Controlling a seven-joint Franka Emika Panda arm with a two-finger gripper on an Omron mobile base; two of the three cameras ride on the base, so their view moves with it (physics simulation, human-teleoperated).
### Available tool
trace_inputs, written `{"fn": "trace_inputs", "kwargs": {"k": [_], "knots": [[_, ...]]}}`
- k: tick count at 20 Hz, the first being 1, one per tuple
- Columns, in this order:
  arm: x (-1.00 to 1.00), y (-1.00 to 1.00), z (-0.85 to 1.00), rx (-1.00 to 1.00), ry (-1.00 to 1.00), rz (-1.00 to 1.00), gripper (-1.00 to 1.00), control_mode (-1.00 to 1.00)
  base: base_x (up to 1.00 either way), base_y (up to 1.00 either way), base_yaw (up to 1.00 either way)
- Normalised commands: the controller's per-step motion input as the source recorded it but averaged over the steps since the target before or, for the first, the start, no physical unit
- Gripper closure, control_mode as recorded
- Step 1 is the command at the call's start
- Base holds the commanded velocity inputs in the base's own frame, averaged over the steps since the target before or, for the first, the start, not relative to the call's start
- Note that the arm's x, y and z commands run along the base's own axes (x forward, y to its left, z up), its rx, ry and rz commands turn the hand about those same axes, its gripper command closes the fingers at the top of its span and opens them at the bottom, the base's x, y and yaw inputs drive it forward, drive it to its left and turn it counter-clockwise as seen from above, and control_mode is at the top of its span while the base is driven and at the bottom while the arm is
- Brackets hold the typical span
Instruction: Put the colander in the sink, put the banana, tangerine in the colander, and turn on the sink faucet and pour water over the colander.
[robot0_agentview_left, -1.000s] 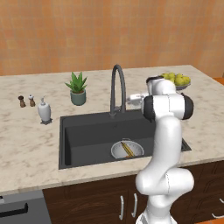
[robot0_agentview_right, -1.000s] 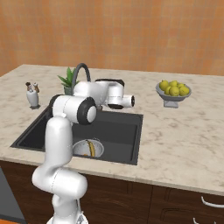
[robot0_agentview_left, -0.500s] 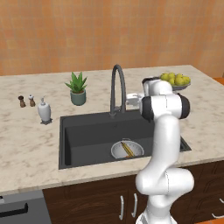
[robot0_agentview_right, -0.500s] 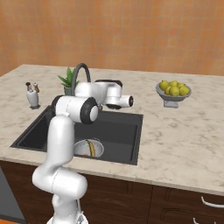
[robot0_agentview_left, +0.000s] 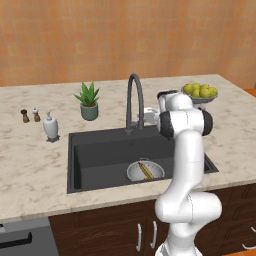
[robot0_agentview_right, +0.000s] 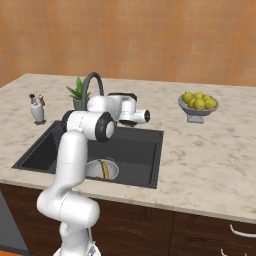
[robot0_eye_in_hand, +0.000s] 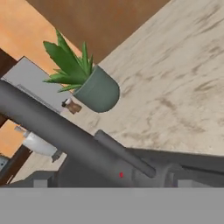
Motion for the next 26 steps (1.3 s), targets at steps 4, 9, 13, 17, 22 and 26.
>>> {"fn": "trace_inputs", "kwargs": {"k": [4,9,13,17,22,26], "knots": [[0.39,0.00,-0.24,0.00,0.09,-0.06,-1.00,-1.00,0.00,0.00,0.00],[0.44,0.00,-0.16,0.00,0.06,-0.07,-1.00,-1.00,0.00,0.00,0.00],[0.31,0.00,-0.13,-0.02,0.04,-0.08,-1.00,-1.00,0.00,0.00,0.00],[0.00,0.00,-0.10,-0.05,0.01,-0.09,1.00,-1.00,0.00,0.00,0.00],[0.00,-0.18,-0.05,-0.08,0.01,-0.13,1.00,-1.00,0.00,0.00,0.00],[0.00,-0.53,0.00,-0.08,0.00,-0.13,1.00,-1.00,0.00,0.00,0.00]]}}
